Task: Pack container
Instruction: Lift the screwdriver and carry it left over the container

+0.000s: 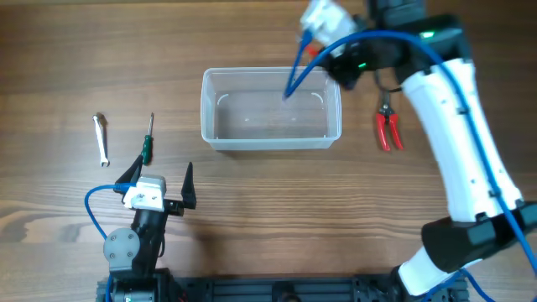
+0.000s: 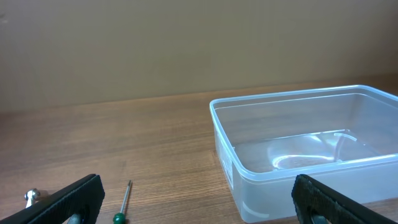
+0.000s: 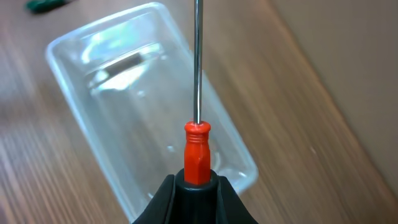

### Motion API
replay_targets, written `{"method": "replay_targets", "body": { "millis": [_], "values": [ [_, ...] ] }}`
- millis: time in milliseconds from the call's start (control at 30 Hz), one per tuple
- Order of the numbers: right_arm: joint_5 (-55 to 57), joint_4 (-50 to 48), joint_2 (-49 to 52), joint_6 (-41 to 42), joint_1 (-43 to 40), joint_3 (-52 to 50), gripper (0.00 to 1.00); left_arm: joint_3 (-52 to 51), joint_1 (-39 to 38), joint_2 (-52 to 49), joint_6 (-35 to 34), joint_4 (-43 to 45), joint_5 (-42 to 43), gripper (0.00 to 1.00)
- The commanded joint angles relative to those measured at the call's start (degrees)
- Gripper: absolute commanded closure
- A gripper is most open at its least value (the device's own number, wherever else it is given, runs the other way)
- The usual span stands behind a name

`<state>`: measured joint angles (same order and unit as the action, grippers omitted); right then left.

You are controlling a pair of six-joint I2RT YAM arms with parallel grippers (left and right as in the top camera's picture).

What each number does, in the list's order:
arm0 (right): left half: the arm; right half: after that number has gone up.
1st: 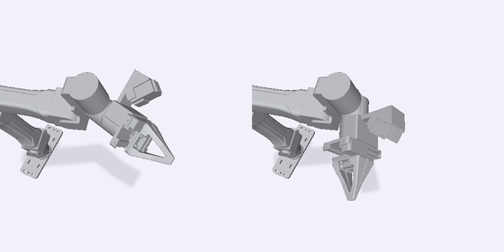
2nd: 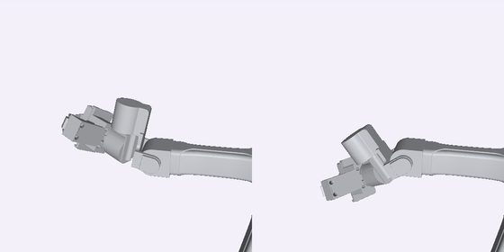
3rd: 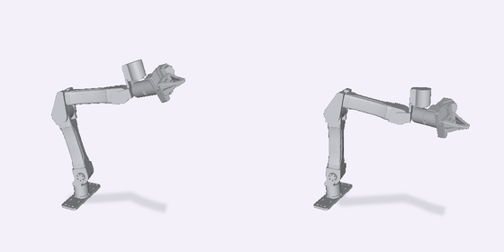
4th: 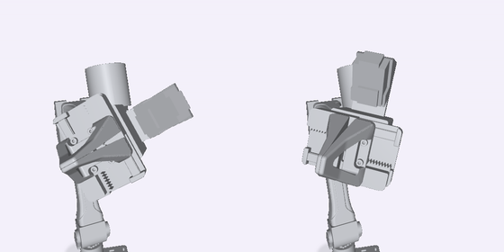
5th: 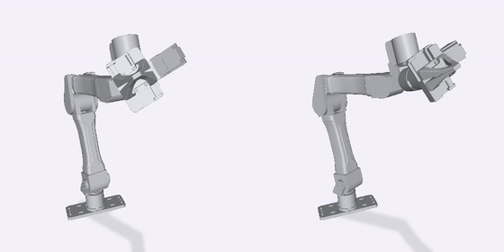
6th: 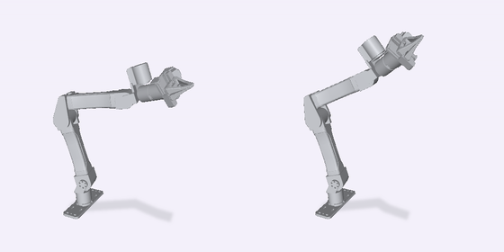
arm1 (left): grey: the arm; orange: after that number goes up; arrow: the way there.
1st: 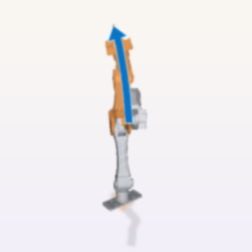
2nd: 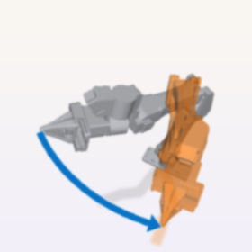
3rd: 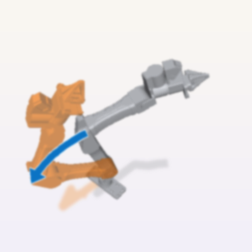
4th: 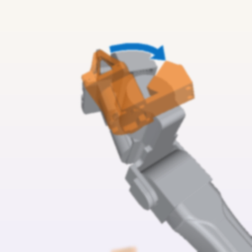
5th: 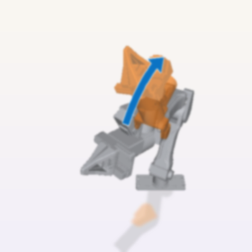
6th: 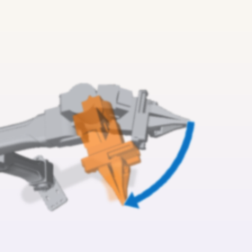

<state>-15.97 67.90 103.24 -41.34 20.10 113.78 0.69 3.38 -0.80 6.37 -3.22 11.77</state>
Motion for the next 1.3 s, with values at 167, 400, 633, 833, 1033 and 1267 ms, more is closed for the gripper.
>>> {"method": "replay_targets", "body": {
  "millis": [167, 400, 633, 833, 1033, 1267],
  "values": [
    [6.2, 0.0, 10.7, -7.8, 6.6, 0.1, 0.96, -0.4, -0.4, 0.4, 0.7, -0.1, -0.3, 0.0],
    [7.4, -0.9, 18.8, -8.8, 7.7, 0.1, 0.96, -0.4, -0.4, 0.4, 0.7, -0.1, -0.3, 0.0],
    [5.3, -1.0, 23.2, -8.6, 7.7, 0.1, 0.94, -0.4, -0.4, 0.4, 0.7, -0.1, -0.3, 0.0],
    [4.3, -1.2, 26.8, -8.0, 7.7, 0.1, 0.95, -0.4, -0.4, 0.4, 0.7, 0.0, -0.3, 0.0],
    [3.0, -1.7, 30.0, -7.5, 7.7, 0.1, 0.94, -0.4, -0.4, 0.4, 0.7, -0.1, -0.3, 0.0],
    [2.2, -3.5, 30.8, -6.4, 7.7, 0.1, 0.79, -0.4, -0.4, 0.4, 0.7, -0.1, -0.3, 0.0]
  ]
}}
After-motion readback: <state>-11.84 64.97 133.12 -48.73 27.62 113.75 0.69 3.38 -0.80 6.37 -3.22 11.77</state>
